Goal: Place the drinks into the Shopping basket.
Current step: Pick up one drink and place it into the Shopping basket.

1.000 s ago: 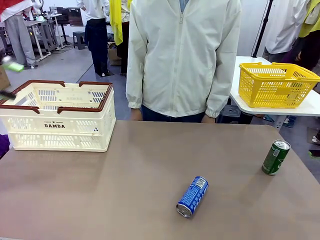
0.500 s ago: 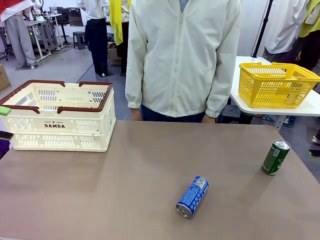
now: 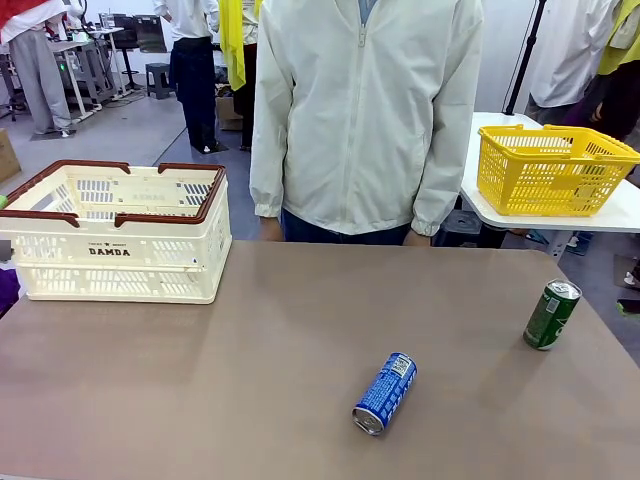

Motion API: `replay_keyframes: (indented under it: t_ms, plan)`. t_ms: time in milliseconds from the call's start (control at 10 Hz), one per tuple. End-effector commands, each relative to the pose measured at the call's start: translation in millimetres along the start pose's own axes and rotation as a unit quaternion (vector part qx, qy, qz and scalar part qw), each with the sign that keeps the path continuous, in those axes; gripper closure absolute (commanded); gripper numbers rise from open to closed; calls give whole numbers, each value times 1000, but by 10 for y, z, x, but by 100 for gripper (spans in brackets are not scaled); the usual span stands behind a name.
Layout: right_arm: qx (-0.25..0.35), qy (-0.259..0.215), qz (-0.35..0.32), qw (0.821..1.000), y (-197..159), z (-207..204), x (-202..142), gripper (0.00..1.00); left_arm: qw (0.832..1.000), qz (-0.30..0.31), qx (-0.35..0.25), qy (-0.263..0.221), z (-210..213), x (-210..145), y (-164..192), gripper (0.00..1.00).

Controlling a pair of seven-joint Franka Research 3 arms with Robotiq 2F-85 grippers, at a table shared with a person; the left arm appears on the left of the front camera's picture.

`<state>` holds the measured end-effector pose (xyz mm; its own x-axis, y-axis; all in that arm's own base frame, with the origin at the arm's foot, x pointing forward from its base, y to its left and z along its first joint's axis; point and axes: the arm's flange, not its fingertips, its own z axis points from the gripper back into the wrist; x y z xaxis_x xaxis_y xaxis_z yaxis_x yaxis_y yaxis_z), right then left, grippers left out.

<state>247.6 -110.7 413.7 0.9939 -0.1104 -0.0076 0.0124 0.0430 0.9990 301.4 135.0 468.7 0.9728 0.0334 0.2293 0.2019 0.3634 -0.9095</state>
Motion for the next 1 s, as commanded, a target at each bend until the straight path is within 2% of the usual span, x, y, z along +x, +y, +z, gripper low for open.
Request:
replay_keyframes:
  t_ms: [0, 200, 300, 400, 500, 600, 700, 800, 900]
  plan:
    - [-6, 9, 12, 1000, 5, 39, -20, 0, 1000, 7, -11, -6, -18, 11, -20, 0]
    - [0, 0, 0, 1000, 0, 0, 0, 0, 1000, 7, -11, -6, -18, 11, -20, 0]
    - [-223, -11, 24, 974, 116, -129, 12, 0, 1000, 7, -11, -6, -18, 11, -20, 0]
    - [-426, -30, 71, 902, 145, -286, 82, 0, 1000, 7, -11, -6, -18, 11, -20, 0]
    - [-561, -58, 100, 820, 148, -358, 165, 0, 1000, 7, -11, -6, -18, 11, -20, 0]
    - [-624, -79, 112, 769, 124, -385, 217, 0, 1000, 7, -11, -6, -18, 11, -20, 0]
    - [-634, -99, 134, 755, 137, -418, 200, 0, 1000, 7, -11, -6, -18, 11, -20, 0]
    - [-633, -141, 147, 747, 230, -374, 137, 0, 1000, 7, -11, -6, -18, 11, -20, 0]
    - [-605, -183, 153, 760, 342, -308, 119, 0, 1000, 7, -11, -6, -18, 11, -20, 0]
